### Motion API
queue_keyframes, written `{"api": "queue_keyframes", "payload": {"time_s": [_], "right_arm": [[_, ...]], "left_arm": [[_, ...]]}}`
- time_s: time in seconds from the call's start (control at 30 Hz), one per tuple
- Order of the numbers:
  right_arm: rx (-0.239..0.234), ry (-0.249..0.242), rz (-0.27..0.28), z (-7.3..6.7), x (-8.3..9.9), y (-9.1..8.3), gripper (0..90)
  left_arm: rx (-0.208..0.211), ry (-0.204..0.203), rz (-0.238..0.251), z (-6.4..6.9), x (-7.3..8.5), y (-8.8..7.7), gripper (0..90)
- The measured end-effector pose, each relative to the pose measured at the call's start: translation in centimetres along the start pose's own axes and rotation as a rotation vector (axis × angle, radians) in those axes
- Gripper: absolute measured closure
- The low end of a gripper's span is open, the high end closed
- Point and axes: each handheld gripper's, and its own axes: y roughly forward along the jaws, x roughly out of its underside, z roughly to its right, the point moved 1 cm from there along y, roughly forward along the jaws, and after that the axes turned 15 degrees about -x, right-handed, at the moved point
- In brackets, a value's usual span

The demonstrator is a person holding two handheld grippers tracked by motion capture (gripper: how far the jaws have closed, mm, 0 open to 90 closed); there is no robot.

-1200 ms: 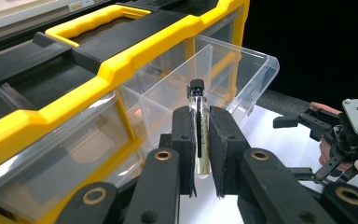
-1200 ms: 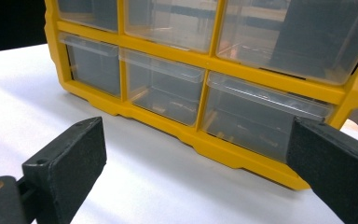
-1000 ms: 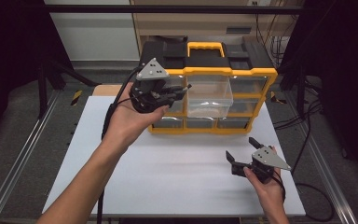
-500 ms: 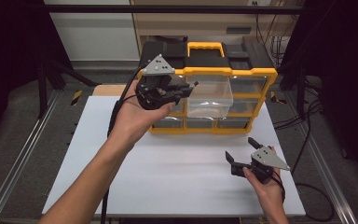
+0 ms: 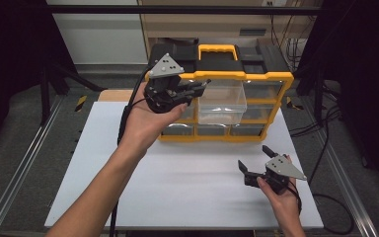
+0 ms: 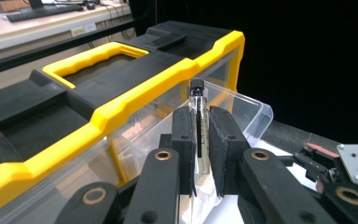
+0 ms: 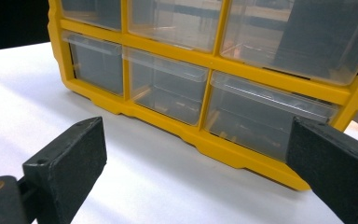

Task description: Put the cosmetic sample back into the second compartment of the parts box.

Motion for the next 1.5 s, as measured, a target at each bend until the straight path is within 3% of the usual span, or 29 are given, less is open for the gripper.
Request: {"api": "queue_keyframes", "payload": {"time_s": [0.4, 1.5], "right_arm": [[0.0, -0.004, 0.001, 0.0, 0.0, 0.0, 5.4], [0.002, -0.002, 0.004, 0.1, 0.0, -0.2, 5.4]], "left_arm": [[-0.01, 0.005, 0.008, 0.4, 0.1, 0.5, 80.9], [-0.027, -0.053, 0.008, 0.3, 0.6, 2.4, 80.8]]}}
